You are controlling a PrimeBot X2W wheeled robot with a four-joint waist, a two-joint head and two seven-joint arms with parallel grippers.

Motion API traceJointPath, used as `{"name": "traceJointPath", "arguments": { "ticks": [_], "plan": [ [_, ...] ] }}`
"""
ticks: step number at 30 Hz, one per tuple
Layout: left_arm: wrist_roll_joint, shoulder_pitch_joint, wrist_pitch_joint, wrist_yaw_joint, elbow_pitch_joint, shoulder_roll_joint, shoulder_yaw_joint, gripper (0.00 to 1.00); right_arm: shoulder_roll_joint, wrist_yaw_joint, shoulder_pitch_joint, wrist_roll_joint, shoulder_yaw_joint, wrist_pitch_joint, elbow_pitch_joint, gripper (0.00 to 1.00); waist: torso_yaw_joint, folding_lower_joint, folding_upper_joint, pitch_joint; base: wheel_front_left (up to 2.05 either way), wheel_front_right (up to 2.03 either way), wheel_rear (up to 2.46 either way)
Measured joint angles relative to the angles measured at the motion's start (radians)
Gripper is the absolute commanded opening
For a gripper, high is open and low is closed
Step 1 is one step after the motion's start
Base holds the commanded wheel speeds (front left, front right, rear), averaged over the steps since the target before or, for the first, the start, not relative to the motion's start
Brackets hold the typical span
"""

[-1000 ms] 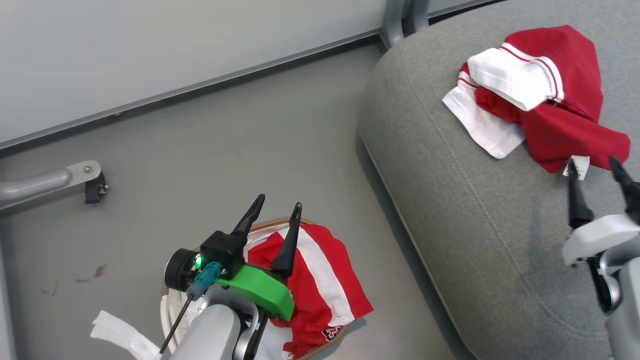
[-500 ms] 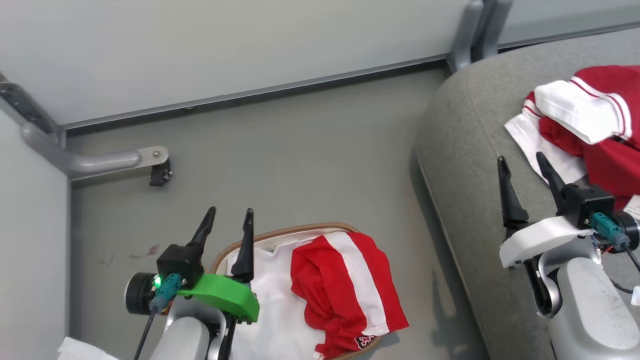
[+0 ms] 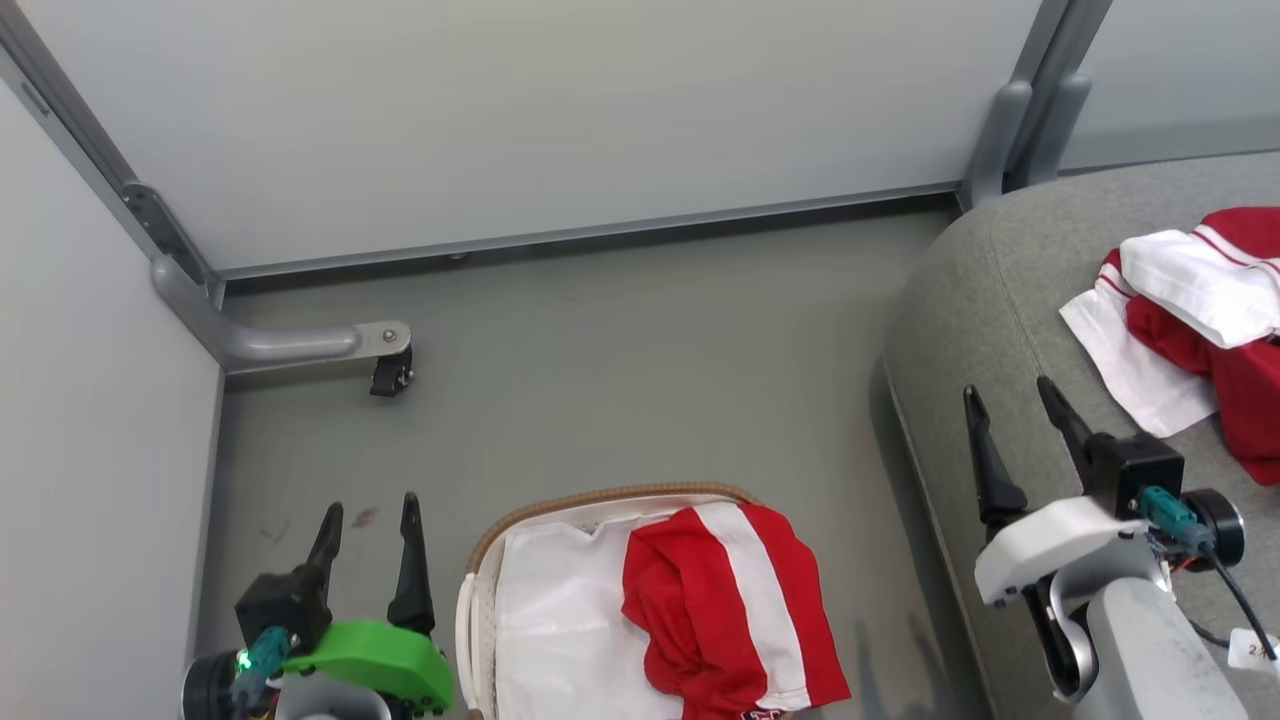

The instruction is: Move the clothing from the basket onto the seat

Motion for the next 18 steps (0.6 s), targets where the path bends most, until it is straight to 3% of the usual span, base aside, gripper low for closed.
{"name": "traceJointPath", "arguments": {
  "ticks": [10, 18],
  "plan": [
    [-0.002, 0.066, 0.000, -0.003, -0.010, 0.000, 0.010, 1.00, 0.008, 0.000, 0.049, 0.000, 0.013, 0.000, 0.011, 1.00, 0.001, 0.0000, 0.0000, -0.040, 0.00, 0.00, 0.00],
    [-0.019, 0.018, 0.000, -0.024, 0.013, 0.000, -0.035, 1.00, 0.008, 0.000, 0.007, 0.008, 0.039, 0.000, -0.012, 1.00, -0.012, 0.0000, 0.0000, 0.009, 0.00, 0.00, 0.00]
  ]
}}
